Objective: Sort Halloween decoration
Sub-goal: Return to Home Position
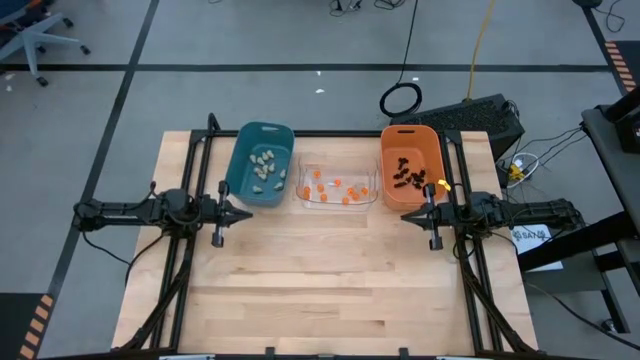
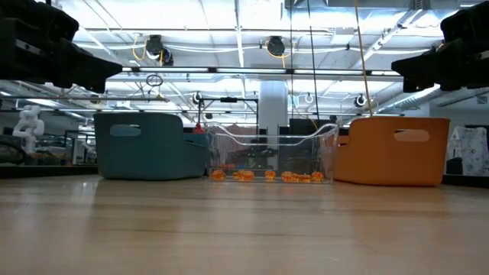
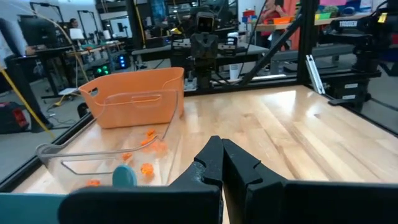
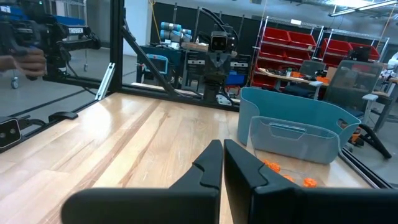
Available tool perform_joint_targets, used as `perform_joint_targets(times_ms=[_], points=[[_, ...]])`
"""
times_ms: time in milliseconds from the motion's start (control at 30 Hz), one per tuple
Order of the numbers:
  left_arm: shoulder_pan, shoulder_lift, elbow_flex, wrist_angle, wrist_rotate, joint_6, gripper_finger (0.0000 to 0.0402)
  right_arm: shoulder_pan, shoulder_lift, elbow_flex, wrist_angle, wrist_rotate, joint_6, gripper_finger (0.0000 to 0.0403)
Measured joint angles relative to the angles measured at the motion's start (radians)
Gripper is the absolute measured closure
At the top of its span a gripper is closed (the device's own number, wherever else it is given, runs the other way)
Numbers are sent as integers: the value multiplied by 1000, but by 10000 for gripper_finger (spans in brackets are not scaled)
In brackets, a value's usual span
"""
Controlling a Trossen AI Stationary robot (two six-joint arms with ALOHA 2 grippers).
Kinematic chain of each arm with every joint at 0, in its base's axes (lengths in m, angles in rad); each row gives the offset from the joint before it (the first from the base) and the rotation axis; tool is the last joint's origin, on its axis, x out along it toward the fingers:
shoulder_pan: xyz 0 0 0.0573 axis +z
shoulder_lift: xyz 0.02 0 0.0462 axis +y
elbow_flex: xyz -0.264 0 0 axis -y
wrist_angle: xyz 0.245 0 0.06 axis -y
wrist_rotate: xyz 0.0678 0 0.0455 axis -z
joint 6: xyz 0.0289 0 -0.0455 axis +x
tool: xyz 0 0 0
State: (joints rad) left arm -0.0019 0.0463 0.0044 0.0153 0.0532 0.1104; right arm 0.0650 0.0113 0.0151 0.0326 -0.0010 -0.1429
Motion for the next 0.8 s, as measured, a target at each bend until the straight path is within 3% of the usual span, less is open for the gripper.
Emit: perform_joint_targets(times_ms=[800], points=[[0, 0, 0, 2, -47, 2, 402, 0, 0, 0, 0, 0, 0, 403]])
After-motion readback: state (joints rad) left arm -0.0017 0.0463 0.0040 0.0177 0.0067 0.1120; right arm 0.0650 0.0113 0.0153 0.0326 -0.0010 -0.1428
